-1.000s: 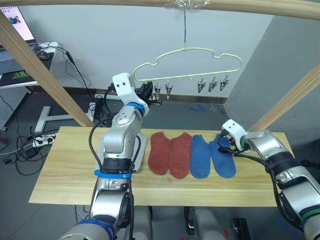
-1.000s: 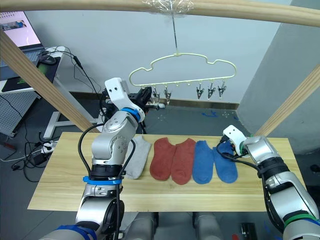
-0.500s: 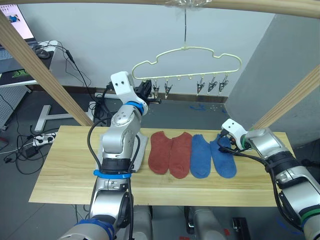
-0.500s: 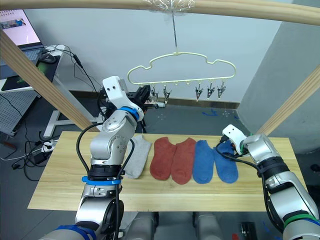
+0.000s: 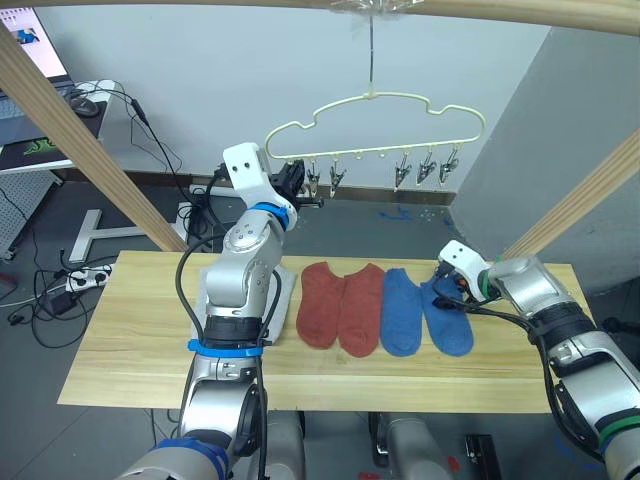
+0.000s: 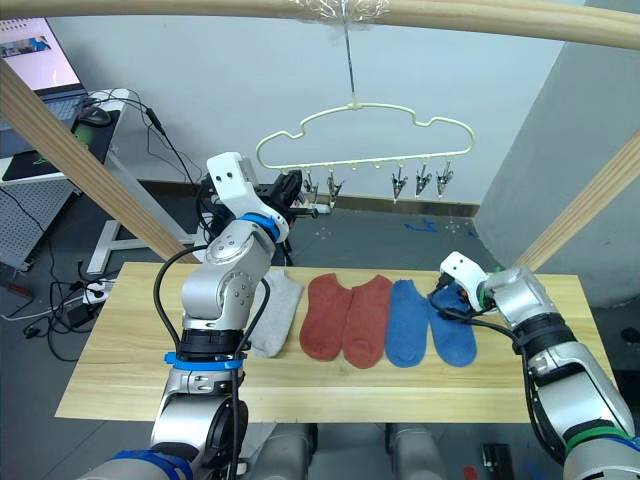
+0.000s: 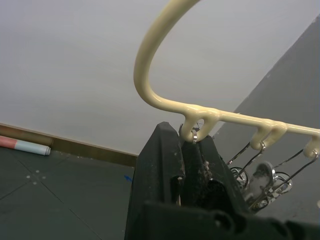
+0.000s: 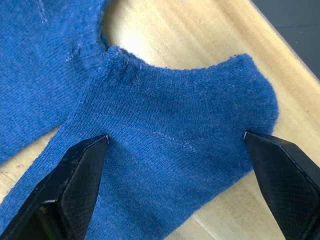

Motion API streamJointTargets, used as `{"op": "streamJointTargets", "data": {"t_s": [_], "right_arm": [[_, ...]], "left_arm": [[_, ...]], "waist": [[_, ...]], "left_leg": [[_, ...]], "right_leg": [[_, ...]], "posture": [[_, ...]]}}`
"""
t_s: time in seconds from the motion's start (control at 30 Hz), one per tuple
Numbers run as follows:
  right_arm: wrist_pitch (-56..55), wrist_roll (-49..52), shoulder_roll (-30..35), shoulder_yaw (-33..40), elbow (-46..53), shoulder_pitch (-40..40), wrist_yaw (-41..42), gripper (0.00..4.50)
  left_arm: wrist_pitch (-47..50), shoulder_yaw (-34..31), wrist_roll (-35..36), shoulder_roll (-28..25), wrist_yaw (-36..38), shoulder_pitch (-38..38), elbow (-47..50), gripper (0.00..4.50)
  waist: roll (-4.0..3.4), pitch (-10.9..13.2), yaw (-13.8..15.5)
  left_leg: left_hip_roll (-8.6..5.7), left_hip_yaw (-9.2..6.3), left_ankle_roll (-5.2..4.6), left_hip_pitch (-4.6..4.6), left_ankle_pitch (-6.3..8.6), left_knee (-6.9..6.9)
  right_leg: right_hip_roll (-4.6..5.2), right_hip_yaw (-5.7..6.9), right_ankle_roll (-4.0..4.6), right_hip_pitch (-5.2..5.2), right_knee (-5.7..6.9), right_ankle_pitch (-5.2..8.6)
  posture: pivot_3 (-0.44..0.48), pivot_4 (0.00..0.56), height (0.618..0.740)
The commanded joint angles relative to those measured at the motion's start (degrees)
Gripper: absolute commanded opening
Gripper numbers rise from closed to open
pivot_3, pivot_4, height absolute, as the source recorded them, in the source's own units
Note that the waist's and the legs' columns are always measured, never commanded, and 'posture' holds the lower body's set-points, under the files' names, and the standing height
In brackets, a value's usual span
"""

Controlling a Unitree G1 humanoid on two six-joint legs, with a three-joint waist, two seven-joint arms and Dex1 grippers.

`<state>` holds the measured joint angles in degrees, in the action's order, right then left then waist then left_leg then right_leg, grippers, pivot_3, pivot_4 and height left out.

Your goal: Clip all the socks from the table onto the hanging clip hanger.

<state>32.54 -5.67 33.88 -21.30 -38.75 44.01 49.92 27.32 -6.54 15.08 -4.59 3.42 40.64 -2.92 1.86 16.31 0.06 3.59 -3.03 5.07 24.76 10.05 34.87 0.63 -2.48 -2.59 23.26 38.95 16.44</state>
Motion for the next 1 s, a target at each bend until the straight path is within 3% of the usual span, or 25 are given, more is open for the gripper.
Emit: {"op": "streamJointTargets", "data": {"t_s": [0.03, 0.27, 0.43, 0.7, 1.0], "right_arm": [[-2.78, -1.23, -0.6, 0.5, -4.32, 0.21, 0.4, 4.5], [-4.1, -1.94, -1.12, 0.46, -4.96, 0.08, 2.24, 4.5], [-3.25, -2.42, -0.84, 0.6, -3.62, -0.98, 3.37, 3.01], [-0.36, -2.51, -0.32, 1.24, 0.68, -3.38, 4.9, 0.18], [17.28, 4.87, 2.72, 10.03, 28.38, -10.27, 5.19, 0.08]], "left_arm": [[-0.44, 0.17, -0.34, -0.11, 0.09, 0.3, 1.61, 0.0], [-0.16, 0.0, -0.27, -0.47, 0.0, 0.11, 2.1, 0.0], [-0.07, -0.03, -0.16, -0.45, 0.01, 0.03, 2.19, 0.0], [1.02, -0.16, 0.69, -0.54, 0.66, -0.7, 3.01, 0.0], [14.72, -9.09, 16.36, -2.78, 5.32, -1.0, 7.49, 0.0]], "waist": [[0.01, 0.0, 0.01], [0.04, 0.02, 0.02], [0.04, 0.02, 0.07], [0.04, 0.02, 0.12], [0.0, 0.03, 0.0]], "left_leg": [[0.0, -0.01, 0.0, 0.0, 0.0, 0.01], [0.0, -0.01, 0.01, -0.02, 0.0, 0.04], [0.0, -0.01, 0.01, -0.02, 0.0, 0.02], [0.0, -0.02, 0.01, -0.02, 0.0, 0.02], [0.0, -0.03, 0.01, 0.0, 0.0, 0.0]], "right_leg": [[0.0, 0.01, -0.01, -0.01, 0.0, 0.0], [0.0, -0.01, -0.13, -0.04, 0.0, -0.08], [0.0, 0.0, -0.13, -0.04, 0.0, -0.08], [0.0, 0.0, -0.13, -0.04, -0.01, -0.08], [0.0, 0.0, -0.13, -0.01, 0.0, -0.08]], "posture": [[0.119, 0.288, 0.74], [0.137, 0.293, 0.74], [0.135, 0.293, 0.74], [0.122, 0.294, 0.74], [0.111, 0.264, 0.74]]}}
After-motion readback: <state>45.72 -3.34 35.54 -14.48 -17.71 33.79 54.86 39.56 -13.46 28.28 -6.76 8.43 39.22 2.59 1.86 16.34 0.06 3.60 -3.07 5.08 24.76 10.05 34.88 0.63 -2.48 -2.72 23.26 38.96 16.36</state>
